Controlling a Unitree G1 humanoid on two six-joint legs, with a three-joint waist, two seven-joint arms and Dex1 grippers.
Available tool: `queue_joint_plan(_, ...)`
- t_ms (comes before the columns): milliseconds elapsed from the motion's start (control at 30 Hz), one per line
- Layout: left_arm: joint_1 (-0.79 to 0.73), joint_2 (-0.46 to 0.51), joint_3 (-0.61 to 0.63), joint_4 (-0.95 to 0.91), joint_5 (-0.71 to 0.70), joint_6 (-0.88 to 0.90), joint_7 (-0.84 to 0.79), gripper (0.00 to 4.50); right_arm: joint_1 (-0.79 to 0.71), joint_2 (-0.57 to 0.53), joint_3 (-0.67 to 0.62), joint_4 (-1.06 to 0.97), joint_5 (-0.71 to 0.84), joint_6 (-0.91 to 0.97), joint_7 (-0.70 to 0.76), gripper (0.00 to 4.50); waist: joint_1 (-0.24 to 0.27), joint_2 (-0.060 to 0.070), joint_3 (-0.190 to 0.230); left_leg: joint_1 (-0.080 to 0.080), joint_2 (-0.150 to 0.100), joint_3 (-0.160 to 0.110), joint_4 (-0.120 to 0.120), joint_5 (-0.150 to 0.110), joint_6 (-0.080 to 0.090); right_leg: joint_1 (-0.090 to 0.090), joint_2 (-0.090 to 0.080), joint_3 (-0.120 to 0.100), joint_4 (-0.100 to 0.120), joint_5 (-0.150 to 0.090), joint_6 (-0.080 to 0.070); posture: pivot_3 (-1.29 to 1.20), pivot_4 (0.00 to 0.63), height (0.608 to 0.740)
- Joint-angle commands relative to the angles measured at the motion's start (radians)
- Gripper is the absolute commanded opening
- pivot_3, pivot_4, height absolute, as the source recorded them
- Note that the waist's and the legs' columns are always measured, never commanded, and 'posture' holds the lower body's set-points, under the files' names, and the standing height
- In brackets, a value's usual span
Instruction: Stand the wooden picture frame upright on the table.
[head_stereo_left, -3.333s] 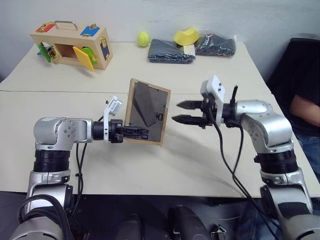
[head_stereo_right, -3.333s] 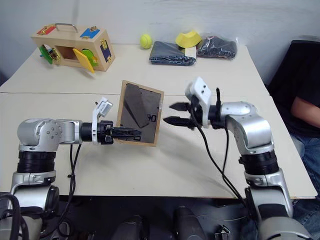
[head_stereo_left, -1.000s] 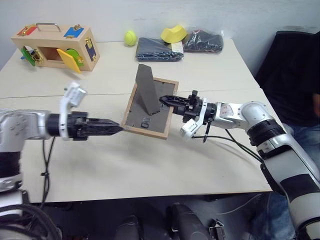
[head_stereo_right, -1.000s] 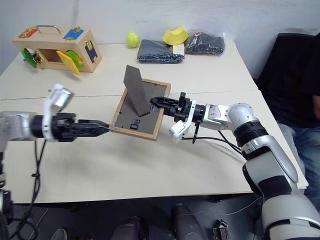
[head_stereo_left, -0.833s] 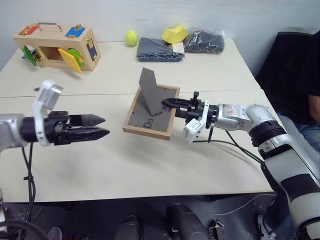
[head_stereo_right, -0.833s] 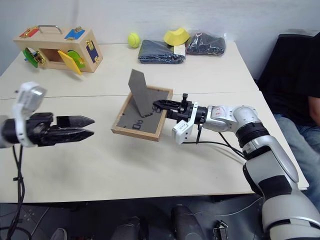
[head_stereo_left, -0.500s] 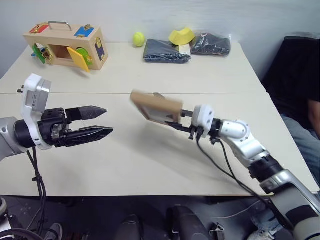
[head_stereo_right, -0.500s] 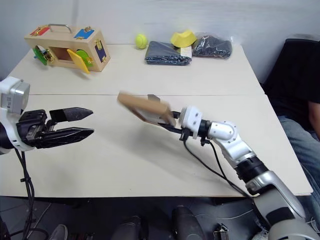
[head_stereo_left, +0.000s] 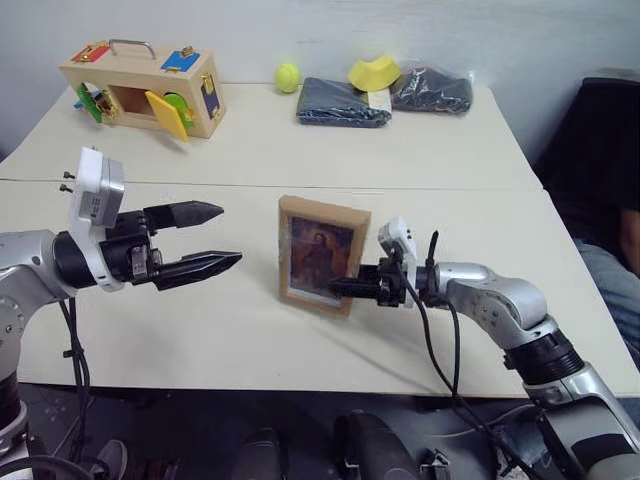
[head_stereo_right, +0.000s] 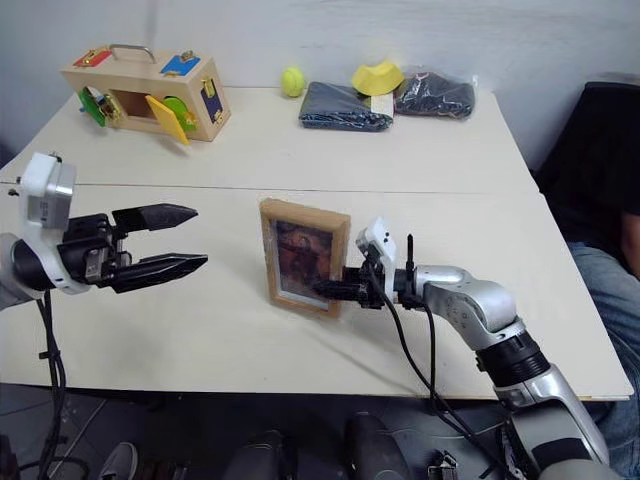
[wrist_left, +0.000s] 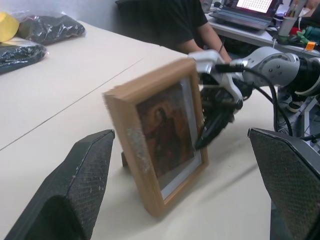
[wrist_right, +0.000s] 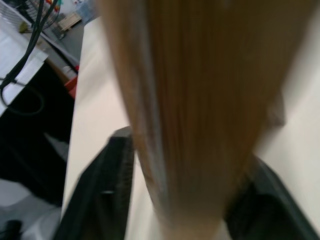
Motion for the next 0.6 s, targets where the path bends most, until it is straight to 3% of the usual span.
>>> queue_joint_plan(33,-0.014,0.027,-0.009,0.005,-0.02,-0.013,-0.024,4.5,0.004,-0.004,-0.042,-0.072,-0.017,0.018,0.03,3.67,0.0,0.0,0.0,0.0,0.0,0.0,0.0,0.0,0.0,0.0,0.0,0.0,0.0,0.0,0.0,0.0,0.15,0.74)
queue_joint_plan(133,-0.017,0.031,-0.021,0.012,-0.019,-0.018,-0.034,4.5,0.021,-0.024,-0.054,-0.107,-0.078,-0.021,0.052,4.47,0.0,0.0,0.0,0.0,0.0,0.0,0.0,0.0,0.0,0.0,0.0,0.0,0.0,0.0,0.0,0.0,0.15,0.74)
queue_joint_plan(233,-0.014,0.029,-0.028,0.019,-0.023,-0.022,-0.038,4.5,0.083,-0.149,-0.044,-0.201,-0.207,-0.145,0.147,4.47,0.005,0.001,0.001,0.0,0.0,0.0,0.0,0.0,0.0,0.0,0.0,0.0,0.0,0.0,0.0,0.0,0.15,0.74)
queue_joint_plan(333,-0.009,0.03,-0.031,0.027,-0.013,-0.037,-0.046,4.5,0.157,-0.331,-0.158,-0.248,-0.245,-0.23,0.261,4.47,0.023,0.001,0.001,-0.001,-0.001,-0.001,-0.001,-0.001,0.002,0.001,0.0,0.0,-0.004,0.0,0.0,0.0,0.15,0.74)
queue_joint_plan(500,0.003,0.037,-0.04,0.038,0.023,-0.09,-0.074,4.5,0.19,-0.465,-0.496,-0.219,0.023,-0.094,0.392,4.47,0.023,0.002,0.001,0.0,-0.001,0.0,-0.001,-0.002,0.003,0.002,0.0,0.0,-0.004,0.0,0.001,0.0,0.15,0.74)
queue_joint_plan(600,-0.013,0.047,-0.055,0.049,0.034,-0.111,-0.104,4.5,0.178,-0.471,-0.576,-0.217,0.119,-0.003,0.385,4.47,0.02,0.002,0.001,0.001,0.001,0.0,-0.002,-0.002,0.003,0.002,0.001,0.0,-0.004,0.0,0.001,0.0,0.15,0.74)
